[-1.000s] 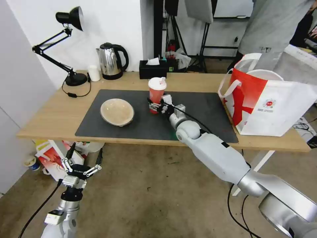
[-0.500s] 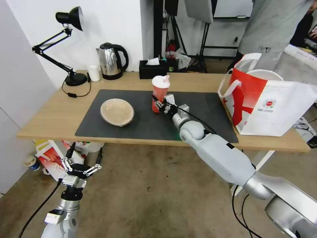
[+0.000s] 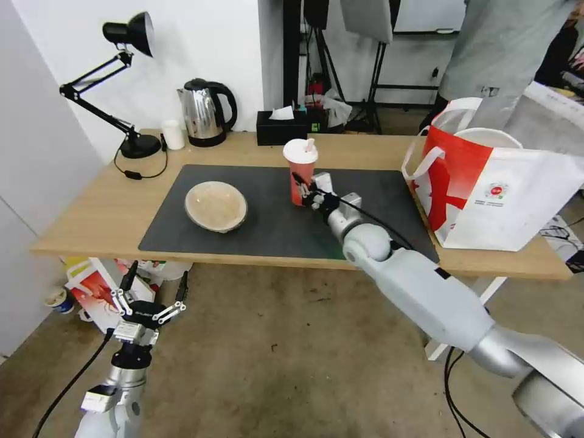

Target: Pick up the trash from the table and place it into the takeout bag.

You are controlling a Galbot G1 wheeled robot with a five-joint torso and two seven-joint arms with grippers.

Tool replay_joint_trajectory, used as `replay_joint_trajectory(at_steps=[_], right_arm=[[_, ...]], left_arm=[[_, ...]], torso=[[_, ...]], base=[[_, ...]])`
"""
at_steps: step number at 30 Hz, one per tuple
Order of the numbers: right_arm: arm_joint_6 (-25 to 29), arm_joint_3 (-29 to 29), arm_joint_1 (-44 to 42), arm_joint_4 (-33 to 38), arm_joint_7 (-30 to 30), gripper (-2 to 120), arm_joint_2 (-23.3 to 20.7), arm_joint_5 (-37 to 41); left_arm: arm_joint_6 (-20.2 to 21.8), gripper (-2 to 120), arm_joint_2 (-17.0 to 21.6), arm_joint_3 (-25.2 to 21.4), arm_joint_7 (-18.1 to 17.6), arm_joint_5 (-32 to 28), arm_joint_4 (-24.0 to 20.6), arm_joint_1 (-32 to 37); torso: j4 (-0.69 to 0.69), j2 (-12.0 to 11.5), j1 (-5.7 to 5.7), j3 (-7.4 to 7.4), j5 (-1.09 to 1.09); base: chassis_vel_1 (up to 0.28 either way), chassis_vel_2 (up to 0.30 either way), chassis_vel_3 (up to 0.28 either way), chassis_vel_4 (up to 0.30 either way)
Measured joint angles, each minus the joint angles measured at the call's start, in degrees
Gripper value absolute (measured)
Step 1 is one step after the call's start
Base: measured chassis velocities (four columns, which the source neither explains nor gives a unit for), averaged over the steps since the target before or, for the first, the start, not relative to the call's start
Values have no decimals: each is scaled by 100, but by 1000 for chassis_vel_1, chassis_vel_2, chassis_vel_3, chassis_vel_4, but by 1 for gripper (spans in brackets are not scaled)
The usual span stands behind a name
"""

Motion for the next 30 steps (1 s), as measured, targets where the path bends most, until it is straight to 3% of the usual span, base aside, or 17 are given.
replay_joint_trajectory(at_steps=[7,13,21,30], right_arm=[[22,555,-739,808,19,3,-861,52],[33,737,-868,1255,113,3,-1236,223],[-87,921,-289,1898,350,3,-1731,743],[-202,987,349,2081,461,3,-2372,1323]], left_arm=[[4,100,1,78,2,32,62,-49],[14,100,1,118,5,69,62,-65],[17,100,-3,153,13,75,15,-12],[31,100,-4,136,10,34,-106,12]], torso=[[-1,0,0,0,-3],[1,0,0,-1,-2],[2,0,0,0,-3],[0,-1,0,0,0]], base=[[0,0,0,0],[0,0,0,0],[0,0,0,0],[0,0,0,0]])
